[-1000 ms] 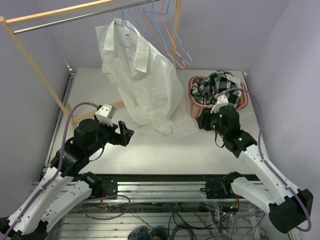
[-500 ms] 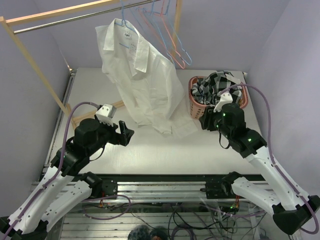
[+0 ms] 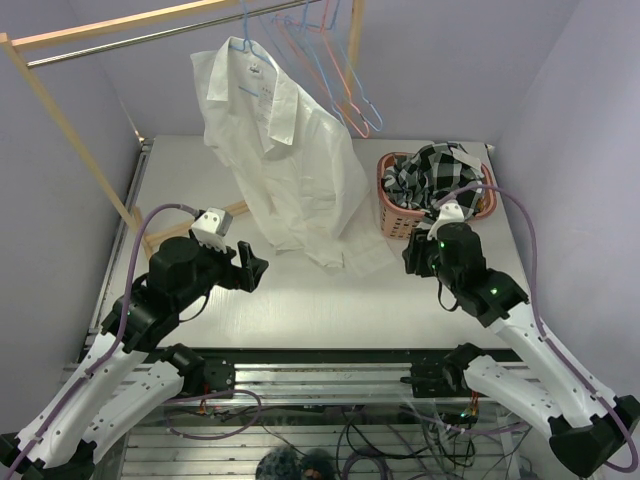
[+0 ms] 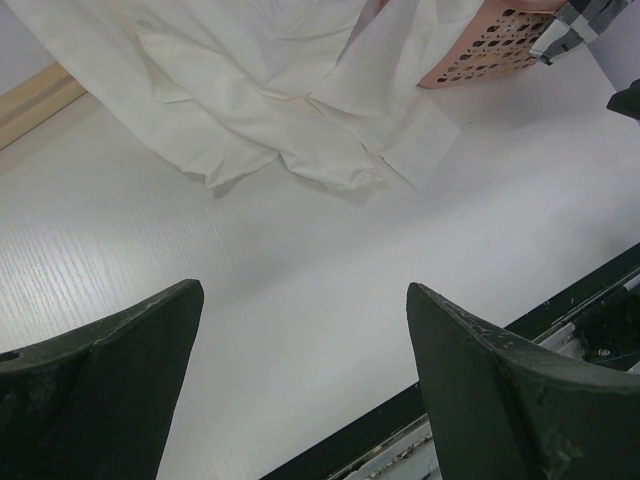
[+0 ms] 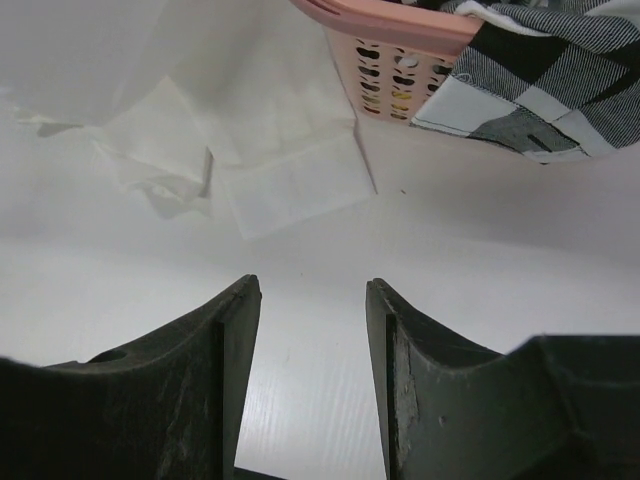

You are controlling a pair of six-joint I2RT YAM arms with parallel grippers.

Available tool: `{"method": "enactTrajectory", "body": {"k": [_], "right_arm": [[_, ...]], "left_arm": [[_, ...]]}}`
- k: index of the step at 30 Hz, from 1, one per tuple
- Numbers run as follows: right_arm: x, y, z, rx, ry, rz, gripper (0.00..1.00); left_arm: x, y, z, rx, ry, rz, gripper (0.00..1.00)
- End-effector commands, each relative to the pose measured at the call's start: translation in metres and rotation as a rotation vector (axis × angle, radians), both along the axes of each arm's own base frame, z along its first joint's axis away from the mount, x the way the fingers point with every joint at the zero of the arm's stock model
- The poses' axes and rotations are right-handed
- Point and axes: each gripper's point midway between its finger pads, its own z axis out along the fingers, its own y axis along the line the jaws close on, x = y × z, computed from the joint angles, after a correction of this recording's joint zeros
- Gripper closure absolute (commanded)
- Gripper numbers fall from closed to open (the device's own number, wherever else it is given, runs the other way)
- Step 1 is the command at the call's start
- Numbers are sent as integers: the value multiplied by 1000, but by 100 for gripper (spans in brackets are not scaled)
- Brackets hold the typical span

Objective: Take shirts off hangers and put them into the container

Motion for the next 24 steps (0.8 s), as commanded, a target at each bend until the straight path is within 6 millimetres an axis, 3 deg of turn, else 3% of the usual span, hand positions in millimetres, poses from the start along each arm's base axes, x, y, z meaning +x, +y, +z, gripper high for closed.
{"method": "enactTrajectory", "body": {"k": [1, 7, 10, 12, 14, 16, 19, 24], "right_arm": [[2, -5, -8, -10, 13, -45, 53], [0, 7, -7, 13, 22, 20, 53], [-11, 37, 8, 114, -16, 194, 56], [-24, 67, 23, 210, -42, 371, 66], [-34, 91, 45, 284, -57, 513, 83], [-30, 102, 71, 310, -70, 553, 98], [-11, 107, 121, 296, -149, 548, 98], [23, 107, 201, 261, -304, 489, 85]], "left_arm": [[0, 0, 2, -4, -6, 4, 6], [0, 0, 2, -5, -9, 6, 6], [1, -2, 0, 0, 1, 0, 6], [2, -3, -2, 4, 8, -8, 7], [2, -4, -4, 8, 15, -9, 7], [2, -4, -4, 6, 13, -9, 8], [1, -1, 0, -2, 0, 1, 8], [-2, 2, 6, -15, -21, 10, 10]]}}
